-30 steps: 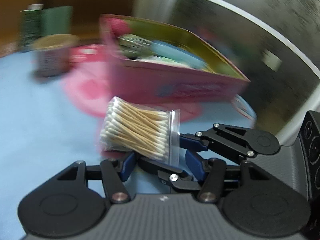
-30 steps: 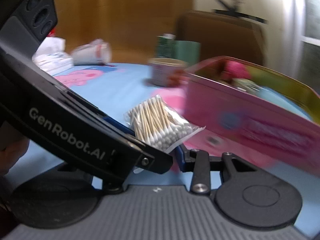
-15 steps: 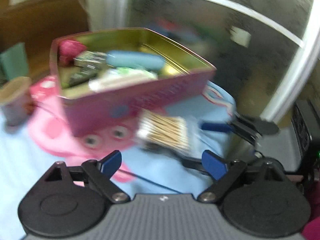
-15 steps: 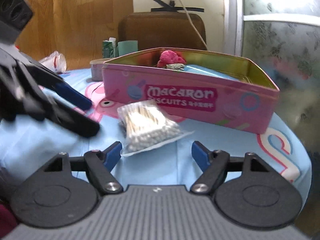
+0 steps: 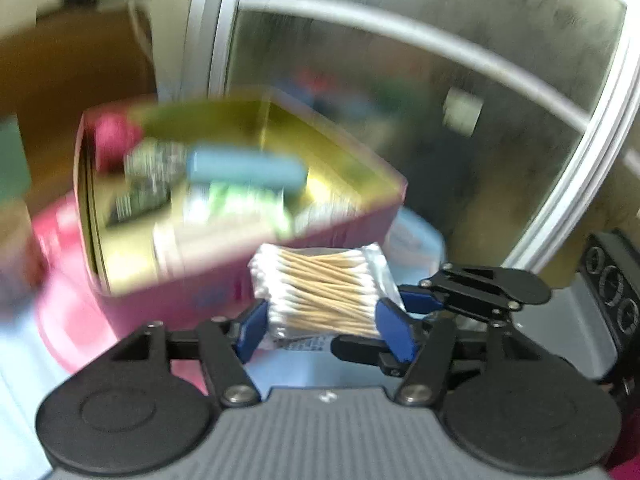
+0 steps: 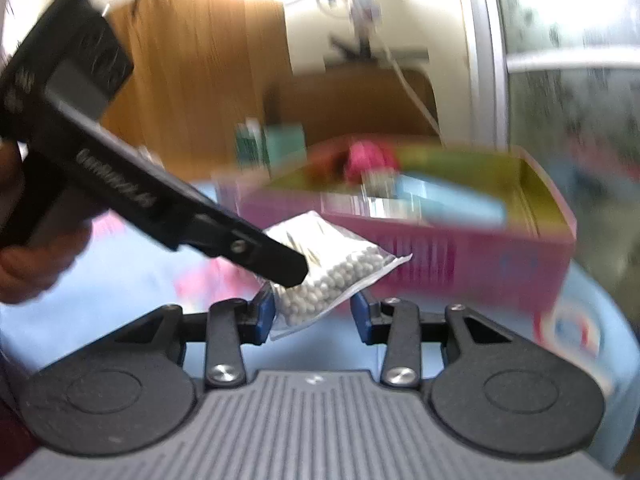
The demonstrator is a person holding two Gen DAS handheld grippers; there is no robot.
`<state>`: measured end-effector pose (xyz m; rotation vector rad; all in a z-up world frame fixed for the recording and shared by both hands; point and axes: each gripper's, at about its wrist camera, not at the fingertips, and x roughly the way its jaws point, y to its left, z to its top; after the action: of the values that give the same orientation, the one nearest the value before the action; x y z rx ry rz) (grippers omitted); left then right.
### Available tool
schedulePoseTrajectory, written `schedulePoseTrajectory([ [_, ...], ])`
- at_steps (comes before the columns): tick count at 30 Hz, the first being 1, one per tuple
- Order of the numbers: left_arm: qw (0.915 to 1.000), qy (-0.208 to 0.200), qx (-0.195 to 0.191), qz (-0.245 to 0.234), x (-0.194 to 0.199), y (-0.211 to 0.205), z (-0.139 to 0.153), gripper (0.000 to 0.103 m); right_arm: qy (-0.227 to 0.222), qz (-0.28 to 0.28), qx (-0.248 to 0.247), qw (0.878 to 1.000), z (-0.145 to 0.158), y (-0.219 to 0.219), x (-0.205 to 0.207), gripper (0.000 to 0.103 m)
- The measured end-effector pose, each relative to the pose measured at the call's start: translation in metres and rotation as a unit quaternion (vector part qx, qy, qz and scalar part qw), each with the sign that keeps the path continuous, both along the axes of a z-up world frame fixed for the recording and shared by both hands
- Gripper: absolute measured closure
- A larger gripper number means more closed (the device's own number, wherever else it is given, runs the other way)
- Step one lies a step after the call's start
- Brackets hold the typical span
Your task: Organize soft objects
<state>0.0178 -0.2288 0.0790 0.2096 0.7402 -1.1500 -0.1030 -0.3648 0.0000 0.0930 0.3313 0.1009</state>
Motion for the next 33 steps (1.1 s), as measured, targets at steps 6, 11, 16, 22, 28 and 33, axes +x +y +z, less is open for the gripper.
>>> schedulePoseTrajectory([
  [6, 0.9912, -0.099, 0.007, 0.088, 0.049, -0.055, 0.022, 0.005, -0.015, -0.046, 0.015, 0.999, 0.04, -0.029, 0.087, 0.047],
  [11, 0.9732, -0.102, 0.04, 0.202, 0.081, -0.039, 0.005, 0.008, 0.032, -0.111, -0.003, 0.993, 0.025, -0.038, 0.127, 0.041],
  [16, 0.9581, -0.131, 0.018, 0.254, 0.065, 0.007, 0.012, 0.0, -0.018, -0.121, 0.024, 0.992, 0.028, -0.028, 0.075, 0.039],
  [22, 0.9406, -0.154, 0.024, 0.301, 0.041, 0.051, 0.014, 0.0, -0.056, -0.155, 0.061, 0.984, 0.036, 0.001, 0.036, 0.008],
  [28, 0.9312, -0.121, 0.028, 0.343, 0.028, 0.095, -0.002, 0.0, -0.013, -0.138, 0.111, 0.984, 0.039, 0.025, 0.043, 0.005],
  [33, 0.9255, -0.104, 0.034, 0.363, 0.025, 0.123, -0.014, 0.0, 0.013, -0.114, 0.11, 0.987, 0.036, 0.056, 0.046, 0.005],
])
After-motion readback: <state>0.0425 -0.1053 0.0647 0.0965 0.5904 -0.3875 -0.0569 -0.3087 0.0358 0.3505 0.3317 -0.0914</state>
